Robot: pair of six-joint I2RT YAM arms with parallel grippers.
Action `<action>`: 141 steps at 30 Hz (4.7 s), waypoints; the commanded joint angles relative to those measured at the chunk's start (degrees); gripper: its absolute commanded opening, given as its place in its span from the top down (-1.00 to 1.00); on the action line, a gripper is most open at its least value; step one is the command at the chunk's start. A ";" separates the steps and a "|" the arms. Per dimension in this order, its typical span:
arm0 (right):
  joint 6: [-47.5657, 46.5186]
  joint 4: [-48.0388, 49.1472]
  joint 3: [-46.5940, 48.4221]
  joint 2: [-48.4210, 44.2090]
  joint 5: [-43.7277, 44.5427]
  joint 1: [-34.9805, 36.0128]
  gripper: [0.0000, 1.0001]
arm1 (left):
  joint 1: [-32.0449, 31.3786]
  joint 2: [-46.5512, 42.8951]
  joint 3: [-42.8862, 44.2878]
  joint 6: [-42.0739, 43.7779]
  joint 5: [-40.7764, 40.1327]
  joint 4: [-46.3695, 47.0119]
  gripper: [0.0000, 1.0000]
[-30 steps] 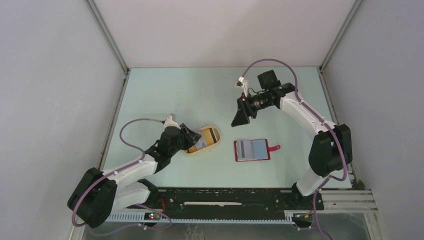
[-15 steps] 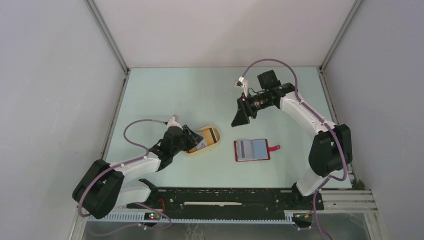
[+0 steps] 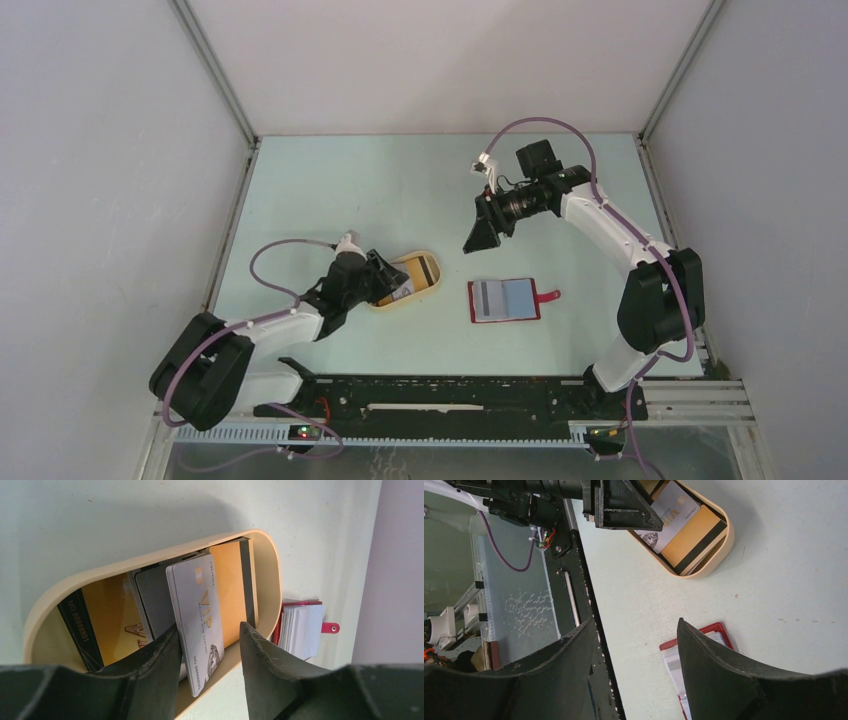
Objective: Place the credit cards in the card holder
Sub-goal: Pick up the credit card from the storage box.
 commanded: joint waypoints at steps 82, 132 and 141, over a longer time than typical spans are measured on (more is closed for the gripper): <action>-1.36 -0.45 0.33 0.39 -1.02 -0.15 -0.40 | 13.95 -1.77 -8.48 0.50 19.84 14.25 0.34; -1.52 -0.45 0.33 0.34 -1.12 -0.43 -0.40 | 14.89 12.00 -7.53 -5.80 26.53 26.95 0.29; -1.53 -0.48 0.33 0.21 -1.07 -0.43 -0.40 | 16.66 9.62 -9.64 -5.21 27.15 26.71 0.30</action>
